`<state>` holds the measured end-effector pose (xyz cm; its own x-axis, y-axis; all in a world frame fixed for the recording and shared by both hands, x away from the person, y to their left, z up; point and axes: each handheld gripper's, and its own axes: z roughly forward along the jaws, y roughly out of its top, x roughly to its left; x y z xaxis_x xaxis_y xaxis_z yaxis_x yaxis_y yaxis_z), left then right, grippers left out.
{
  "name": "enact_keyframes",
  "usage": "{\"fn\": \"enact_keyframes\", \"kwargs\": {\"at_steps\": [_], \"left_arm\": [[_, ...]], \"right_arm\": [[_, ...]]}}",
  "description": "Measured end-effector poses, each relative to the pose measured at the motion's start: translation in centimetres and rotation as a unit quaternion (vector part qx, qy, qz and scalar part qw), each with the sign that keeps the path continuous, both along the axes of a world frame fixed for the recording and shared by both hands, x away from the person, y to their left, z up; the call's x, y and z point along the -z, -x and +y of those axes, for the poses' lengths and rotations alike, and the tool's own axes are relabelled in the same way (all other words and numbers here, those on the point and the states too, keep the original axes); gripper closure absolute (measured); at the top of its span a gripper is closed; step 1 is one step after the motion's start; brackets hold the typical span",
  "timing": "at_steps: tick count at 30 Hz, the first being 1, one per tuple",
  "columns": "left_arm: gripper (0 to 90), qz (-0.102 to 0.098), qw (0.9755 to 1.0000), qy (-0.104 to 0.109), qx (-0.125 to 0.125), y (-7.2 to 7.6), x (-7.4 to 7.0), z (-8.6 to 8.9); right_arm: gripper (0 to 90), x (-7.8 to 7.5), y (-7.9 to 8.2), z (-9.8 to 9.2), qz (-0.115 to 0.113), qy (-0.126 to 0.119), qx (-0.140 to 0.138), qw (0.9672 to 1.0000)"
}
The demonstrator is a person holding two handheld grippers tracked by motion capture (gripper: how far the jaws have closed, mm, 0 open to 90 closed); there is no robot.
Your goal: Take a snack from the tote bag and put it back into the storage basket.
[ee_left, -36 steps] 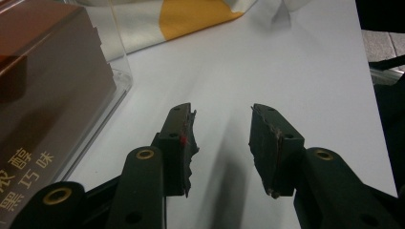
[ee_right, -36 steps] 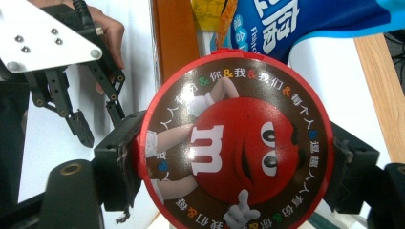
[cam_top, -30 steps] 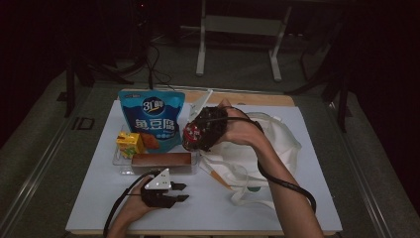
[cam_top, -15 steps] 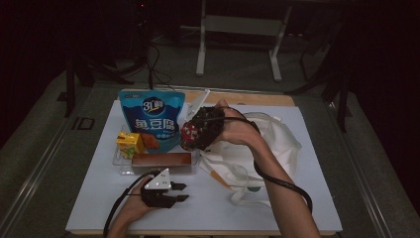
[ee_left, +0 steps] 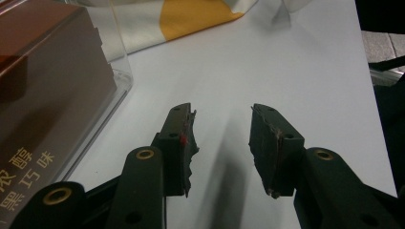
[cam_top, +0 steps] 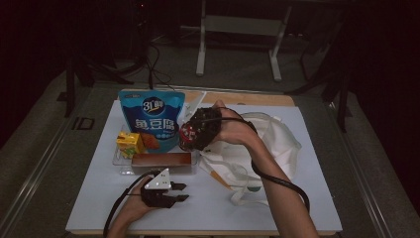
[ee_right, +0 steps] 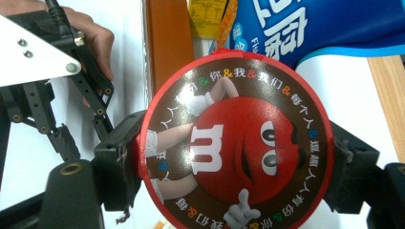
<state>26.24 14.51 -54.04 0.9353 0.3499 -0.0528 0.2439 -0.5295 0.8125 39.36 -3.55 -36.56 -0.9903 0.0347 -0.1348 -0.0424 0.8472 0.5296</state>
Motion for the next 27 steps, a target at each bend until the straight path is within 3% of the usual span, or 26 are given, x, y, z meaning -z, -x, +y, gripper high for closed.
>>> {"fn": "enact_keyframes", "kwargs": {"at_steps": [17,27], "left_arm": [[59.7,0.000,1.0000,0.001,0.000,0.04,0.01,-0.02],[59.7,-0.001,1.0000,0.000,0.000,0.05,0.01,-0.03]], "right_arm": [[23.2,0.49,-0.26,0.54,-0.012,0.019,-0.010,0.9997],[23.2,1.01,-0.62,0.78,-0.008,0.016,-0.008,0.9998]]}}
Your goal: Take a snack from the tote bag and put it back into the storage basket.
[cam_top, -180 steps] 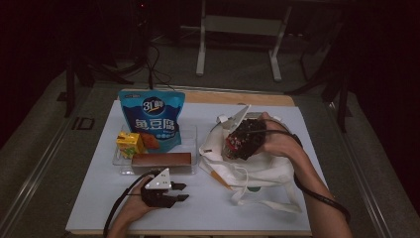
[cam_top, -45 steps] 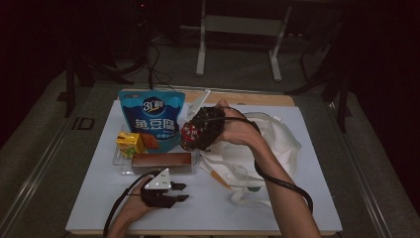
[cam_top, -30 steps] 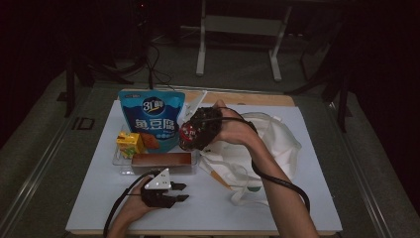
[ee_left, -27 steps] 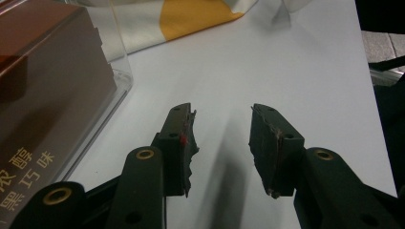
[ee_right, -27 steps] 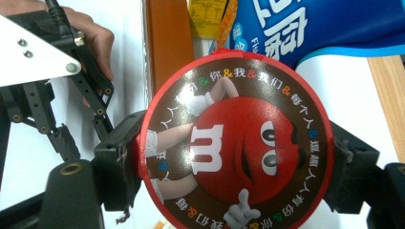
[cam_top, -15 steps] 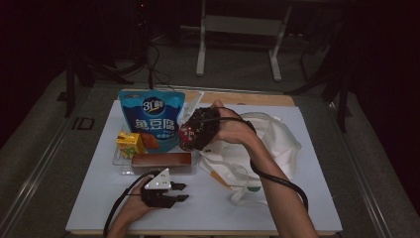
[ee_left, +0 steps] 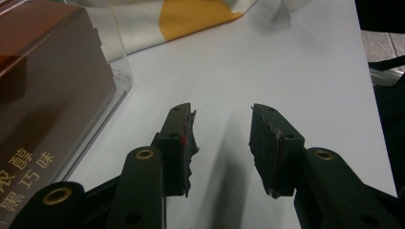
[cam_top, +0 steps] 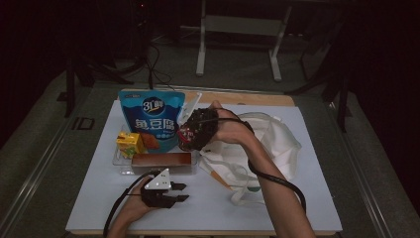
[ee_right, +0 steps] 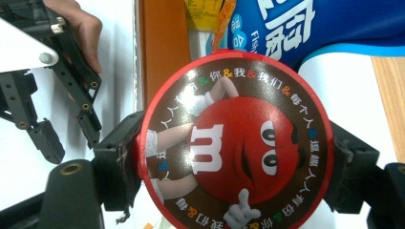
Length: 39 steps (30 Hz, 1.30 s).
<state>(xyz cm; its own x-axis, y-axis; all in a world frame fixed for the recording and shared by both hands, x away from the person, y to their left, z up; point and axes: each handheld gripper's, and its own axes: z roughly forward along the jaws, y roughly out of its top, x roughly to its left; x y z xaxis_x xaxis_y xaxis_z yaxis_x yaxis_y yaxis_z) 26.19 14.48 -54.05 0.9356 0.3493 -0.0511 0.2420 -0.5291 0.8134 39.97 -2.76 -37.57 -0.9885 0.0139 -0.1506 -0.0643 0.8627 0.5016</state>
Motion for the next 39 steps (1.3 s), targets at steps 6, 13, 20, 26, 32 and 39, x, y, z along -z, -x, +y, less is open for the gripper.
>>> {"fn": "enact_keyframes", "kwargs": {"at_steps": [6,13,20,26,32,39], "left_arm": [[59.7,0.000,1.0000,0.000,0.000,0.0,0.0,0.0],[59.7,-0.001,1.0000,0.000,0.000,0.0,0.0,0.0],[59.6,0.000,1.0000,0.000,0.000,0.0,0.0,0.0],[59.5,0.000,1.0000,0.001,0.001,0.0,0.0,0.0],[59.2,0.000,1.0000,0.000,0.001,0.0,0.0,0.0],[59.2,0.001,1.0000,0.001,0.000,0.0,0.0,0.0]], "right_arm": [[23.1,0.2,0.0,0.2,-0.005,0.005,-0.002,1.0000],[23.1,0.2,-0.1,0.4,-0.006,0.001,-0.002,1.0000],[23.1,1.1,-0.4,0.8,-0.003,0.005,-0.001,1.0000],[23.1,1.6,-0.6,1.0,-0.003,0.009,0.002,1.0000],[23.1,1.9,-0.6,0.9,-0.007,0.017,0.004,0.9998],[23.1,2.2,-0.9,1.0,-0.007,0.017,0.005,0.9998]]}}
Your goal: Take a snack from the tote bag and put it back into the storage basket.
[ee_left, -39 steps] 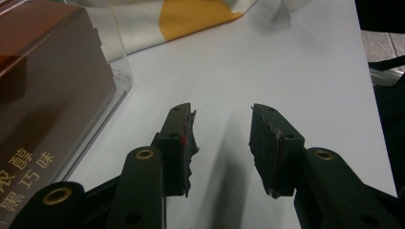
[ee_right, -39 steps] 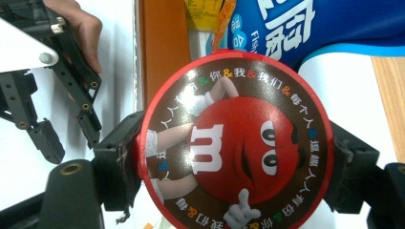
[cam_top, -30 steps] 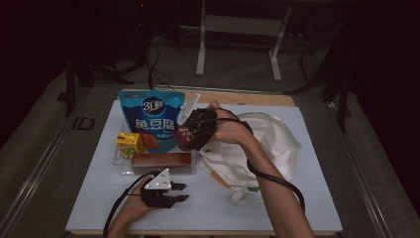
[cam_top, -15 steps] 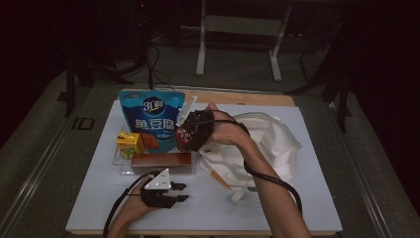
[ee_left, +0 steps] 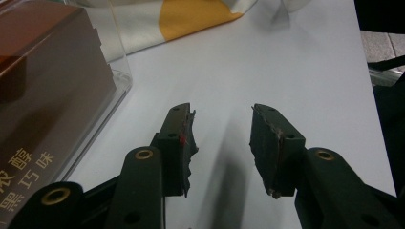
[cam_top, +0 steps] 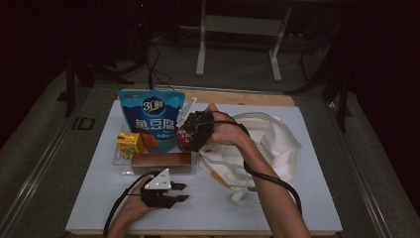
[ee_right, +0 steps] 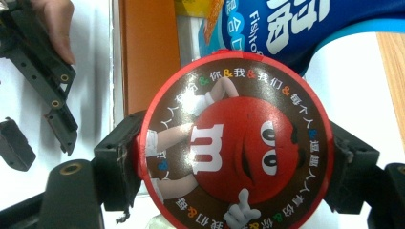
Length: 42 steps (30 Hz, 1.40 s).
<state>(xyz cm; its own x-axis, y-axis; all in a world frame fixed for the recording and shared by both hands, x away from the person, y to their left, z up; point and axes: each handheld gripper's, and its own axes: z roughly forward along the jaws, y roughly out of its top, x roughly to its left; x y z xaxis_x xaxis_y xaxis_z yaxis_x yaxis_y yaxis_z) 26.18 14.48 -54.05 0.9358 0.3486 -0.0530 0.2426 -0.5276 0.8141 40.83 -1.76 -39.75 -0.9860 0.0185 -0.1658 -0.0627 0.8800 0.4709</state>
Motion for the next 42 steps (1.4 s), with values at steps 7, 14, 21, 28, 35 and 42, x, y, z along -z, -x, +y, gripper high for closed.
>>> {"fn": "enact_keyframes", "kwargs": {"at_steps": [7,14,21,28,35,42], "left_arm": [[59.0,0.000,1.0000,0.001,0.000,0.0,0.0,0.0],[58.9,0.000,1.0000,0.002,0.001,0.0,0.0,0.1],[58.9,0.000,1.0000,0.003,0.001,0.0,0.0,0.1],[58.9,0.000,1.0000,0.003,0.001,0.0,0.0,0.1],[58.9,-0.001,1.0000,0.002,0.001,0.0,0.0,0.1],[58.9,-0.001,1.0000,0.002,0.001,0.0,0.0,0.1]], "right_arm": [[23.0,0.1,-0.1,0.3,0.005,0.003,0.005,1.0000],[23.0,0.6,-0.3,0.8,0.005,0.014,0.009,0.9998],[23.1,1.1,-0.4,1.1,0.002,0.018,0.014,0.9997],[23.1,1.5,-0.5,1.3,0.002,0.014,0.023,0.9996],[23.1,1.7,-0.8,1.5,-0.004,0.014,0.029,0.9995],[23.1,2.1,-0.9,1.7,-0.002,0.020,0.031,0.9993]]}}
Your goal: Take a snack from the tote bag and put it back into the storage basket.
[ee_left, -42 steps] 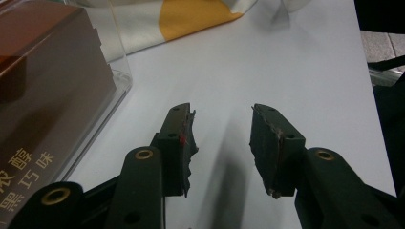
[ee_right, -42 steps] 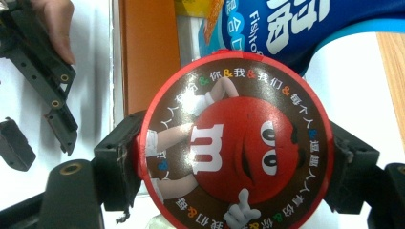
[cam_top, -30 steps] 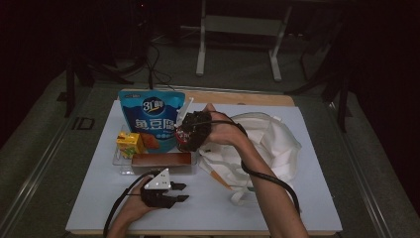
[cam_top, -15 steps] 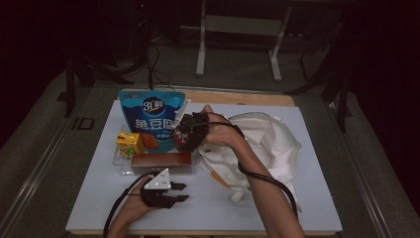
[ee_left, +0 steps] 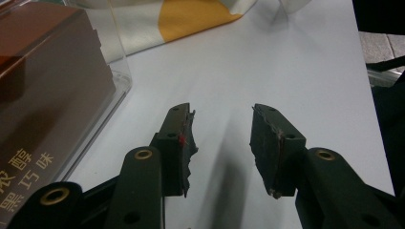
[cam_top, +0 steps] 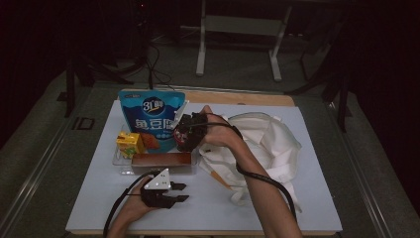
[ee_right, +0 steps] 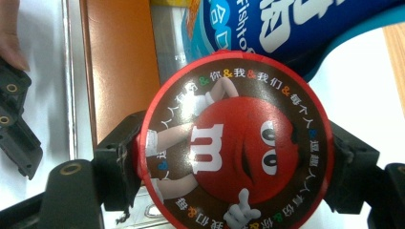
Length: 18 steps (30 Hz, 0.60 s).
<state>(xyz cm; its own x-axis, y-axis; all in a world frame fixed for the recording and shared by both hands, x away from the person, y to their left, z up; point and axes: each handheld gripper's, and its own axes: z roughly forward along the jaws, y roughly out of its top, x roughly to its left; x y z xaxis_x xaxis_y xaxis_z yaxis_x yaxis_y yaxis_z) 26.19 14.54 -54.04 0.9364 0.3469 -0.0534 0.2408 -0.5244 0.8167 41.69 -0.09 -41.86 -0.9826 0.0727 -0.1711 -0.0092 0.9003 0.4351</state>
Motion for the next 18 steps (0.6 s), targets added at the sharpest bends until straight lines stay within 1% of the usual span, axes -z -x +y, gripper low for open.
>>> {"fn": "enact_keyframes", "kwargs": {"at_steps": [9,11,13,18], "left_arm": [[58.5,-0.001,1.0000,-0.001,0.000,0.00,-0.01,0.00],[58.5,-0.002,1.0000,-0.002,0.001,0.01,-0.01,0.00],[58.5,-0.001,1.0000,-0.001,0.000,0.00,0.00,0.00],[58.5,-0.001,1.0000,-0.001,0.000,0.01,0.00,-0.01]], "right_arm": [[23.0,0.19,-0.06,0.23,-0.003,0.005,0.001,1.0000],[23.0,0.22,-0.09,0.26,-0.007,0.003,0.002,1.0000],[23.0,0.28,-0.11,0.29,-0.005,0.004,0.002,1.0000],[23.0,0.49,-0.10,0.41,-0.006,0.006,0.004,1.0000]]}}
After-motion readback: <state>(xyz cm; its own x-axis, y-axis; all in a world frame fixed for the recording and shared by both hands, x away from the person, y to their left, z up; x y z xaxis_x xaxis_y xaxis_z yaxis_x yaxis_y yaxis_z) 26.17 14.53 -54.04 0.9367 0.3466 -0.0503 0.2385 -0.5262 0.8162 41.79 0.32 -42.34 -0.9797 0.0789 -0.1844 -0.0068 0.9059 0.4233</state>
